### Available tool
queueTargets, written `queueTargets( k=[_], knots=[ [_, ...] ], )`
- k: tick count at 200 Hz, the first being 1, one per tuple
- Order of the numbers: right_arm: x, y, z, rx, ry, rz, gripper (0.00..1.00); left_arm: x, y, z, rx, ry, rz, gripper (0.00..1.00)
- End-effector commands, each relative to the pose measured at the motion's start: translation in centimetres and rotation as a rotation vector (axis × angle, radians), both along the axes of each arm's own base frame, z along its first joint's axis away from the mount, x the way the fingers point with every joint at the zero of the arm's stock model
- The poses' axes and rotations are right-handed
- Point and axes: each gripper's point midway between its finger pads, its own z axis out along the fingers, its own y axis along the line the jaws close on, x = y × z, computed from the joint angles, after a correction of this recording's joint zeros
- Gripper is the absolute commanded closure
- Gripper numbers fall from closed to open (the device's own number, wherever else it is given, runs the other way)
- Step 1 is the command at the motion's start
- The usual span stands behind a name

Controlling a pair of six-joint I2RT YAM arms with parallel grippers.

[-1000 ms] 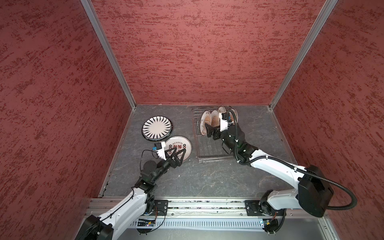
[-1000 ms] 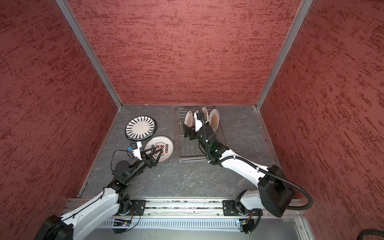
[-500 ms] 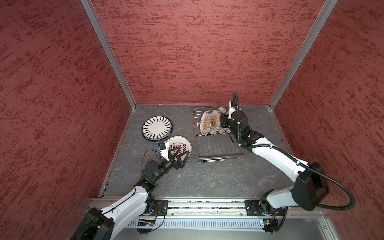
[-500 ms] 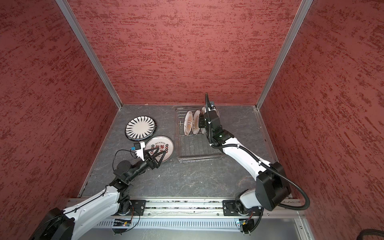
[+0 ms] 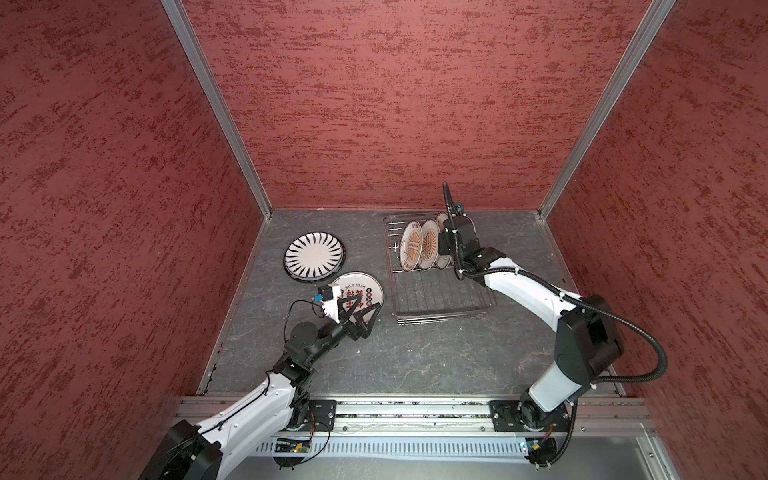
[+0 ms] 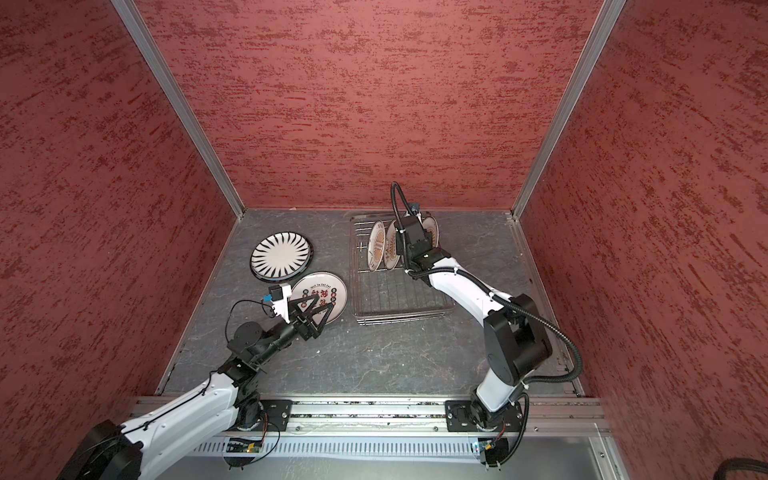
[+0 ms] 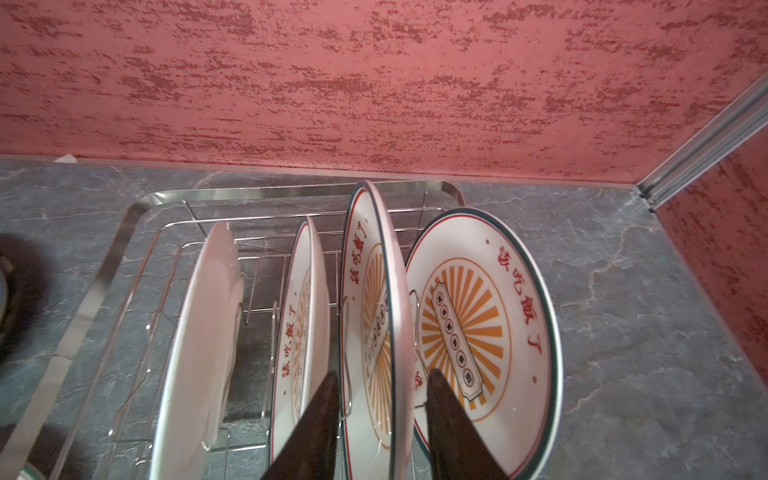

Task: Unload the plates from the dish rack
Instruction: 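Grasp the top rim of the nearest sunburst plate with the right gripper, then lift the sunburst plate up out of the rack with the right gripper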

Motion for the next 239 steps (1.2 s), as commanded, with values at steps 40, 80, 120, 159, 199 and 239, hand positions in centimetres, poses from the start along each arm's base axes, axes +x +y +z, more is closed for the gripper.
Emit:
queueTargets(
  k=[40, 80, 120, 159, 199, 239],
  knots=[
    [1.8, -1.3, -0.5, -0.087, 0.007, -0.103, 0.81, 0.3, -0.3, 0.8, 0.015, -0.028, 0.009, 0.01],
    [2.4, -1.5, -0.9, -0.115, 0.021, -0.125, 0.84, 0.5, -0.2, 0.6, 0.02, -0.019, 0.021, 0.0],
    [2.6, -1.8, -0.8, -0.147, 0.013, -0.138, 0.89, 0.5, -0.2, 0.7, 0.018, -0.018, 0.023, 0.01],
    [2.8, -1.8, -0.7, -0.161, 0.008, -0.139, 0.91, 0.7, 0.0, 0.5, 0.02, -0.012, 0.04, 0.01],
    [2.8, -1.9, -1.2, -0.168, 0.013, -0.139, 0.87, 0.7, 0.0, 0.4, 0.019, -0.009, 0.038, 0.01],
    [3.1, -2.0, -1.6, -0.186, 0.017, -0.159, 0.9, 0.7, 0.0, 0.4, 0.017, -0.006, 0.041, 0.01]
  ],
)
